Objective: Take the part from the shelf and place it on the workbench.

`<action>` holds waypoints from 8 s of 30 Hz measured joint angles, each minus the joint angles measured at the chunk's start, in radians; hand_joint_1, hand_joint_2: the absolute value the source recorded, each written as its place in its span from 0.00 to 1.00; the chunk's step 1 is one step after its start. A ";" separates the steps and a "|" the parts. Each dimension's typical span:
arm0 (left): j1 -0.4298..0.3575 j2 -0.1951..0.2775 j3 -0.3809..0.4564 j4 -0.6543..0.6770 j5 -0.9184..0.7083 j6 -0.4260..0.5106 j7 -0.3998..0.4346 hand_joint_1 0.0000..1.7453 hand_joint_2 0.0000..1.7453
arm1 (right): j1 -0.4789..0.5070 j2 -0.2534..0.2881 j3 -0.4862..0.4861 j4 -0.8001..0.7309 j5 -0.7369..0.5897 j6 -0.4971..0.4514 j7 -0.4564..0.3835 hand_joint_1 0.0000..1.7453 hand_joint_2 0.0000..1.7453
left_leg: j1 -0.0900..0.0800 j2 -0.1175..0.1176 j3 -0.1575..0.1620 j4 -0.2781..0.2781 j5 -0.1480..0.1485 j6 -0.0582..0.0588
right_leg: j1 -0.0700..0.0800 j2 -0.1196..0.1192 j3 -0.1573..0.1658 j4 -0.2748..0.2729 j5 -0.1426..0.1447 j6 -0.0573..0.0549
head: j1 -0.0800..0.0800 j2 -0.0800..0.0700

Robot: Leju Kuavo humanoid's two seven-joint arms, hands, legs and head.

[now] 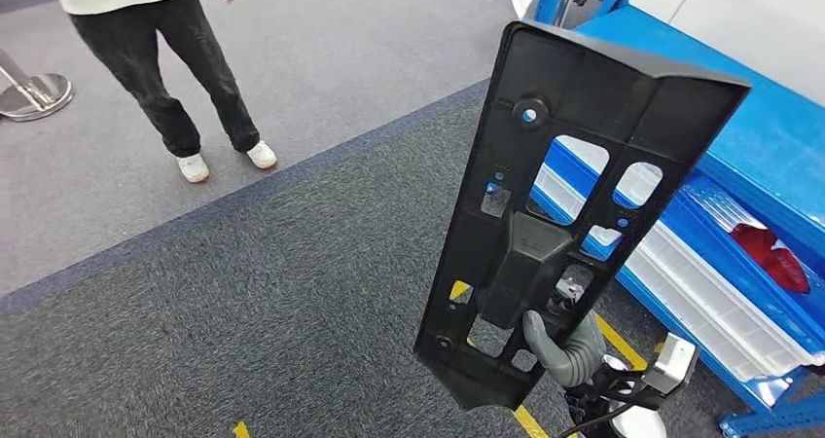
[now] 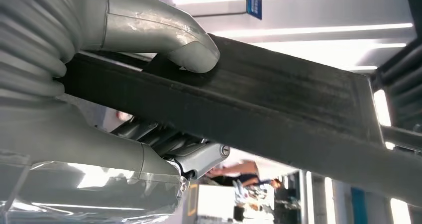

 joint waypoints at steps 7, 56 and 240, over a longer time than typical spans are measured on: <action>-0.017 -0.002 0.000 0.000 0.013 0.000 0.000 0.00 1.00 | -0.026 0.000 0.001 0.002 0.000 0.013 0.006 0.84 1.00 | 0.002 -0.094 -0.021 0.030 -0.003 -0.021 | -0.015 0.087 0.072 -0.186 0.125 0.001 | 0.000 0.000; 0.013 -0.027 0.018 0.000 0.046 0.004 -0.005 0.00 1.00 | -0.115 0.017 0.031 0.061 -0.001 0.035 0.055 0.84 1.00 | -0.012 0.066 -0.026 0.025 -0.014 -0.023 | 0.005 -0.104 0.099 -0.225 0.115 -0.007 | -0.002 0.000; 0.005 -0.046 0.043 0.002 0.063 -0.038 0.040 0.00 1.00 | -0.747 -0.194 0.217 0.414 -0.173 0.119 0.179 0.84 1.00 | -0.029 0.006 -0.048 0.019 0.005 -0.006 | -0.002 0.017 0.065 -0.196 0.129 -0.014 | -0.002 0.000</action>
